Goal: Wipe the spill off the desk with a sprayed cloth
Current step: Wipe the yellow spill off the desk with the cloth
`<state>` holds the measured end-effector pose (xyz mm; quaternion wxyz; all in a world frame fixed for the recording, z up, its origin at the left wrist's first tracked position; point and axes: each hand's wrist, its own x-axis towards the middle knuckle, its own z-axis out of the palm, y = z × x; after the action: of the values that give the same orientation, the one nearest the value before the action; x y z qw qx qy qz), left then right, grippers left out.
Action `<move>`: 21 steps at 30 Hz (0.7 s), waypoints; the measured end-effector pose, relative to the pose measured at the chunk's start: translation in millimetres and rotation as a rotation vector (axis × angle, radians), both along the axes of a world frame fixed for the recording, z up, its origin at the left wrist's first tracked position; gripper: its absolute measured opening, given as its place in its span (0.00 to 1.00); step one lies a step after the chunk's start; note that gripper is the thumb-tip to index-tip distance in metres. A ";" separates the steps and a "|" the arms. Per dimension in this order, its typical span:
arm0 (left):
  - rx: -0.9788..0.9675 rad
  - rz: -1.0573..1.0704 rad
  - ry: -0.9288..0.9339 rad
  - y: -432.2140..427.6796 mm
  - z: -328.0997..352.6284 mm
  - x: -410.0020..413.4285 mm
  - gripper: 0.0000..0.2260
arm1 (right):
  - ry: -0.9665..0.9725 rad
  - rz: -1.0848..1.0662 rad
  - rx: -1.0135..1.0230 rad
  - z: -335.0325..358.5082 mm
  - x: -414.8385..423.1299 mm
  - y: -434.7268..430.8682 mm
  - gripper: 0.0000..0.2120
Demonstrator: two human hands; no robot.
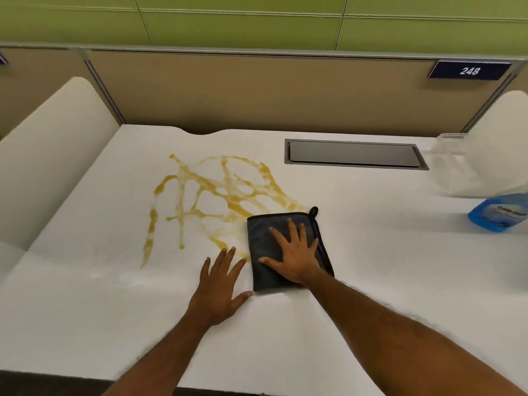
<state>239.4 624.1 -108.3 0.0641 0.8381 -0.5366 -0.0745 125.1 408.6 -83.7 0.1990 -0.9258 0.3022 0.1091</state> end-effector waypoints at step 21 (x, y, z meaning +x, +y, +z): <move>0.059 0.317 0.016 71.7 -17.2 -4.7 0.38 | 0.063 0.166 -0.168 -20.4 -9.4 -10.1 0.38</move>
<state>234.8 695.8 -125.5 0.0544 0.9132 -0.3947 -0.0858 115.7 398.4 -104.1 0.1013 -0.9573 0.2386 0.1283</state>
